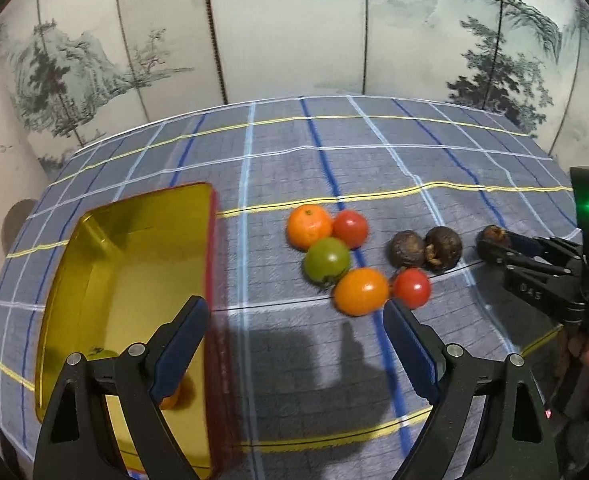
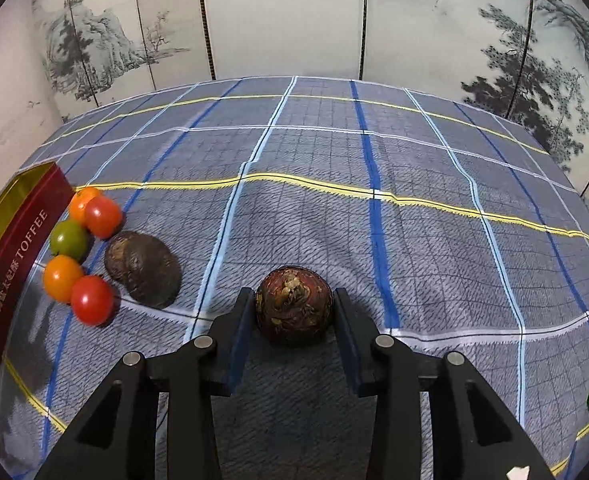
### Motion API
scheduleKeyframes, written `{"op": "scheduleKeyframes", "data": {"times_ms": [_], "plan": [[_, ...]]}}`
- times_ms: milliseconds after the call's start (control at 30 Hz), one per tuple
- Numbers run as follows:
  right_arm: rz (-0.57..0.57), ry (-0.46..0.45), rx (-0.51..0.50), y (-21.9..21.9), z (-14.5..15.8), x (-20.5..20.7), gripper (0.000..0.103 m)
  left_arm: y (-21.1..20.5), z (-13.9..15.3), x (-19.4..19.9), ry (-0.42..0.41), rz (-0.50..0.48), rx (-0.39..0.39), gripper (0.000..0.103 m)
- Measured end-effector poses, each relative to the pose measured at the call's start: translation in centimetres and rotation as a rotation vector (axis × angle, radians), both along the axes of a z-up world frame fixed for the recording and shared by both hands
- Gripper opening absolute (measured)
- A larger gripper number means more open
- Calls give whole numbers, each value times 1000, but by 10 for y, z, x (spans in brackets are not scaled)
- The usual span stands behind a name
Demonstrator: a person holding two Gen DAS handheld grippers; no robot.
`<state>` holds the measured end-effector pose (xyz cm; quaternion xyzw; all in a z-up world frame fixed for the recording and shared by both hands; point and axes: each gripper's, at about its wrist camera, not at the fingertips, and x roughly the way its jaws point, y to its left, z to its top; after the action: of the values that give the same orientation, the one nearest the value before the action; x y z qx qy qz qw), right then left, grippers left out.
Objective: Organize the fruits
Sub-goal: 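Grasp the orange tomato with the left gripper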
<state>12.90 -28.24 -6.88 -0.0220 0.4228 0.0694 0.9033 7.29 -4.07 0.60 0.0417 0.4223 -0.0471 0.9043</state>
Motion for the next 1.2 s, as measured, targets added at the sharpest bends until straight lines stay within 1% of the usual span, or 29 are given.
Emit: {"op": "scheduleKeyframes", "data": {"times_ms": [67, 167, 267, 333, 367, 467, 700, 800, 933, 1200], "plan": [[0, 1, 2, 0, 0, 1, 36, -6, -5, 5, 22, -18, -15, 88], [0, 1, 3, 0, 0, 1, 37, -12, -15, 13, 63, -24, -37, 80], [1, 2, 11, 0, 0, 1, 37, -16, -24, 19, 90, -27, -44, 73], [2, 3, 14, 0, 0, 2, 37, -16, -29, 22, 104, -27, -66, 68], [3, 3, 14, 0, 0, 2, 38, -16, -32, 25, 115, -28, -85, 67], [2, 3, 19, -1, -1, 1, 38, -18, -37, 32, 137, -28, -109, 66], [4, 3, 29, -3, -1, 1, 38, -22, -45, 45, 154, -31, -123, 65], [3, 3, 30, -3, -1, 1, 38, -24, -49, 49, 169, -34, -125, 56], [3, 3, 30, -3, -1, 1, 38, -26, -49, 45, 164, -51, -131, 43], [4, 3, 19, -2, -1, 2, 38, -24, -47, 34, 155, -57, -121, 41]]}}
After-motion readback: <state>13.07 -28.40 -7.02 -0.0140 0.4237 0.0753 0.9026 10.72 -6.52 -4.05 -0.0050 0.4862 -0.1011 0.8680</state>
